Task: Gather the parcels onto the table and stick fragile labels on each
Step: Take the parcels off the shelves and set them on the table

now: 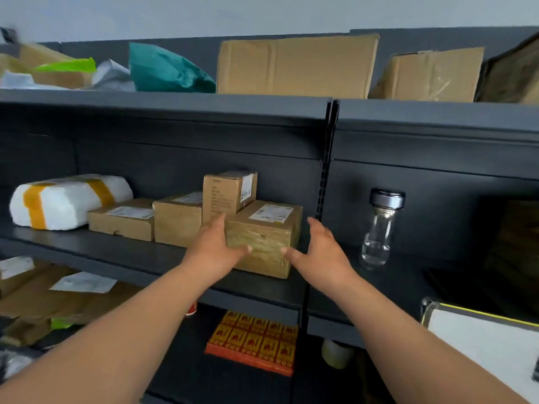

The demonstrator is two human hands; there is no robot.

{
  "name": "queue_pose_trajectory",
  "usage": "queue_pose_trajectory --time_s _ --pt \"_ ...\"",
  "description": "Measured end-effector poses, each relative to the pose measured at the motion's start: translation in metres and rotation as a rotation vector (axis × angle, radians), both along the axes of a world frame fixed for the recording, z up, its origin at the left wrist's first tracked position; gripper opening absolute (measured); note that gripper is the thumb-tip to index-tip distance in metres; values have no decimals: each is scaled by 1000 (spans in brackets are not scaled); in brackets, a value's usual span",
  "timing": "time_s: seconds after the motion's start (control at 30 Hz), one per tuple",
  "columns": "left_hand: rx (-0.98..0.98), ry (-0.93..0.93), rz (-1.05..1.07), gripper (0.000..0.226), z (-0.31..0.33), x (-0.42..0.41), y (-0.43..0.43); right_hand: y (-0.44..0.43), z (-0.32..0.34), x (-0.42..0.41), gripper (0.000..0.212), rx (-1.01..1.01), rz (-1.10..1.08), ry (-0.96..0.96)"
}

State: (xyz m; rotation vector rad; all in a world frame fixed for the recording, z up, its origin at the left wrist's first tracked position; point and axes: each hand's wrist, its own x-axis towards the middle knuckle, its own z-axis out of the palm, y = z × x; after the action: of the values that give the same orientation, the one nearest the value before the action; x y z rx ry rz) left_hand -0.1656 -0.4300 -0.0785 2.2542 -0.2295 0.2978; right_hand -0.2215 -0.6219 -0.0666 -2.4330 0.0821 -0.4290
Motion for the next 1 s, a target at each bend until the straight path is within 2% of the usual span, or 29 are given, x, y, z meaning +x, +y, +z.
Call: queue_pose_trajectory --time_s 0.07,0.13,0.2,0.3,0.43,0.63,0.7,0.77,1.0 --pt "-91 36 -10 83 -3 21 -9 -1 -4 23 95 91 10 36" --pt "-171 78 -24 62 -4 33 -15 1 -7 40 103 178 37 49" --pt "-241 103 -38 59 -5 38 -21 2 -9 54 111 230 44 38" --pt "-273 64 -42 61 -6 37 -25 5 -11 61 103 215 50 77" --pt "-270 27 -85 56 -6 24 -21 6 -17 49 94 203 18 28" --pt "-235 20 -104 55 -11 -29 -1 24 -22 -21 89 203 -18 -77" --pt "-203 -29 -96 74 -16 -56 6 33 -24 -52 88 216 -35 -99" --pt "-182 -78 -104 82 -20 -86 15 44 -27 -85 87 203 -51 -122" --pt "-194 -181 -181 80 -37 -188 52 84 -44 -196 85 178 -101 -191"
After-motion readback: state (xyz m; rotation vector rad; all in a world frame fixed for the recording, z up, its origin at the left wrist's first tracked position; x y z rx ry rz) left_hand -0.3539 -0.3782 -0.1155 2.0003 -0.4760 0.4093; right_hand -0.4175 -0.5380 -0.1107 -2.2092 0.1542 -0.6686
